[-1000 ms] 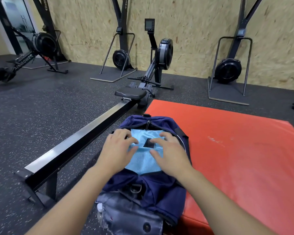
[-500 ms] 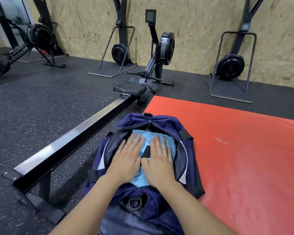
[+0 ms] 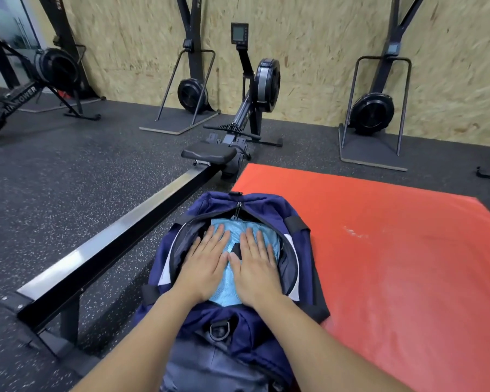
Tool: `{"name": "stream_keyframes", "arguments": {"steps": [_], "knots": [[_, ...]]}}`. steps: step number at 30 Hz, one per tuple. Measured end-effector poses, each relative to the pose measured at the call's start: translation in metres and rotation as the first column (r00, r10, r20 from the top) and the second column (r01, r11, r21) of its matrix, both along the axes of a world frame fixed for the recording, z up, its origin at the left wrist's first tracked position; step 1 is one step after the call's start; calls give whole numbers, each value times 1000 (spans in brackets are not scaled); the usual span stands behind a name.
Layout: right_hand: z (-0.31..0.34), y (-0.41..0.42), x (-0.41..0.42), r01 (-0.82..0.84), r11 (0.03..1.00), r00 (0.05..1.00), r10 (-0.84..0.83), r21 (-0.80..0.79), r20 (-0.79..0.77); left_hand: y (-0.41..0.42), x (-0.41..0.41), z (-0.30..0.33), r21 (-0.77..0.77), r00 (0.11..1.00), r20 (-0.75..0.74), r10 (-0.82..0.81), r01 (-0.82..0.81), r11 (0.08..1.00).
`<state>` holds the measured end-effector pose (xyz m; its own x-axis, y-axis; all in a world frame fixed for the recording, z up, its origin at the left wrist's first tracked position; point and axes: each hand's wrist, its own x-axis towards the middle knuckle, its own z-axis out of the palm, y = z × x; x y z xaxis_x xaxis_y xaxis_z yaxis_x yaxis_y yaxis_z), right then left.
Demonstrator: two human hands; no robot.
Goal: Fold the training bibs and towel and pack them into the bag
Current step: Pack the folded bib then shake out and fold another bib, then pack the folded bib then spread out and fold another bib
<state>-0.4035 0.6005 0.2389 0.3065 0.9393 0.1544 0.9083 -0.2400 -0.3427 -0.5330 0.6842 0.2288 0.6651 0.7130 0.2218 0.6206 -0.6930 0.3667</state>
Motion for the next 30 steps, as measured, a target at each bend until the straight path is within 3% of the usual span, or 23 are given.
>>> {"name": "stream_keyframes", "arguments": {"steps": [3,13,24,30], "knots": [[18,-11,-4,-3,999,1000,4,-52,11,-11,-4,14,19,999,-42,25,-25,1000],[98,-105,20,-45,987,997,54,152,-55,-88,19,99,112,974,221,-52,28,993],[128,-289,127,233,951,972,-233,203,-25,-252,134,131,174,926,234,-296,260,950],[140,-411,174,381,899,923,-385,217,-25,-356,203,150,168,856,240,-458,429,888]]}}
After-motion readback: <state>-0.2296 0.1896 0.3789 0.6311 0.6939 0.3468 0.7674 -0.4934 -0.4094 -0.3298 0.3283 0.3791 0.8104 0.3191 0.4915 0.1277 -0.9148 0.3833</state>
